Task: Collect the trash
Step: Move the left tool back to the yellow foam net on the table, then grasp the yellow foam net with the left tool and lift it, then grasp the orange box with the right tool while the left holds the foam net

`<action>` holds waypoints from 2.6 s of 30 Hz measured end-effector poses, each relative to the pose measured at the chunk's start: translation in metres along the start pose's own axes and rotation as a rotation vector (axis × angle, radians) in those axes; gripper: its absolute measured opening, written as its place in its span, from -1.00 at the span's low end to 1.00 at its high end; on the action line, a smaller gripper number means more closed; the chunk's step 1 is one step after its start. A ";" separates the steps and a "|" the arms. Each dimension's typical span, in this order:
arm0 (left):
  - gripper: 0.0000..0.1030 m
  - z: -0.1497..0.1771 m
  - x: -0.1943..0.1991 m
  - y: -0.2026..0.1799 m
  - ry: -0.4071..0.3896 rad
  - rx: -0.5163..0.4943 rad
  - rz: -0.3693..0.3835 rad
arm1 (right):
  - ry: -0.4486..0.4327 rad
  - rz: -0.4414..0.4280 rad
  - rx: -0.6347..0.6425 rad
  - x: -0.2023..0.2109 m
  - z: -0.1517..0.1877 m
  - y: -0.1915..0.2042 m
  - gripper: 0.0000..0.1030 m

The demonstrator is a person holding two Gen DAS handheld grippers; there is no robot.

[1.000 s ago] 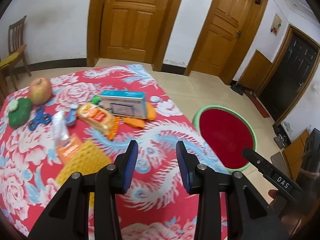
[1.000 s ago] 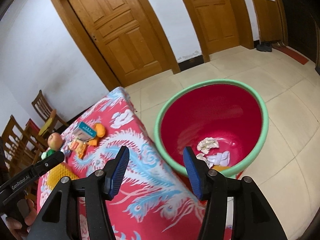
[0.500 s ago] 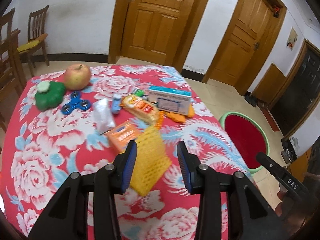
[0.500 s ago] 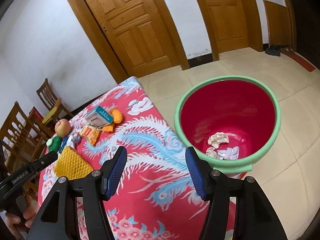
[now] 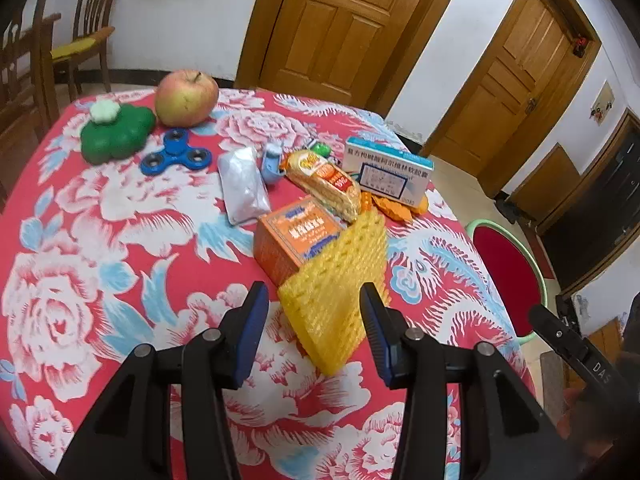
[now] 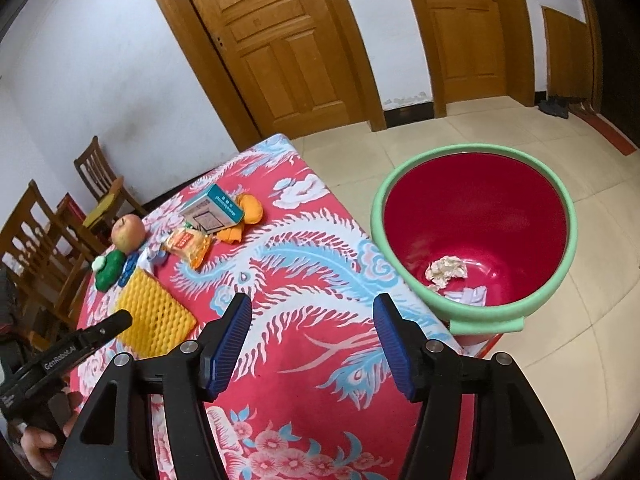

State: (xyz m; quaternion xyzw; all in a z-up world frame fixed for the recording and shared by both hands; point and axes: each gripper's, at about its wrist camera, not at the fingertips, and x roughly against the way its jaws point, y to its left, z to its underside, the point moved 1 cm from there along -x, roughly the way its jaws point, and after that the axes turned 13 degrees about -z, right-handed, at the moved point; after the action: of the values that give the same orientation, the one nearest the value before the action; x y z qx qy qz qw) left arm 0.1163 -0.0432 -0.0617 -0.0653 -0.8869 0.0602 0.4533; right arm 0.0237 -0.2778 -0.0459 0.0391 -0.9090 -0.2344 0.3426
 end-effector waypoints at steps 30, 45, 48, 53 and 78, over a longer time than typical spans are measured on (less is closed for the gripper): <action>-0.79 0.005 0.007 0.005 0.006 0.019 0.122 | 0.050 -0.019 0.042 -0.018 0.007 0.019 0.26; -0.79 -0.016 0.032 0.060 -0.133 0.091 -0.091 | 0.111 -0.108 0.162 -0.052 0.003 0.071 0.26; -0.79 -0.015 0.028 0.072 -0.132 0.112 -0.139 | 0.129 -0.130 0.193 -0.062 0.004 0.083 0.26; -0.79 -0.013 0.022 0.086 -0.125 0.140 -0.172 | 0.177 -0.152 0.257 -0.083 0.008 0.106 0.28; -0.79 -0.016 0.001 0.113 -0.111 0.188 -0.167 | 0.282 -0.137 0.350 -0.156 0.017 0.141 0.49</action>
State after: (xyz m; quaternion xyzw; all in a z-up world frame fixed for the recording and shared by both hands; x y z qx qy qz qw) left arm 0.1359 0.0687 -0.0700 0.0552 -0.9034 0.1087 0.4110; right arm 0.1444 -0.1099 -0.0882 0.1919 -0.8741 -0.0881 0.4375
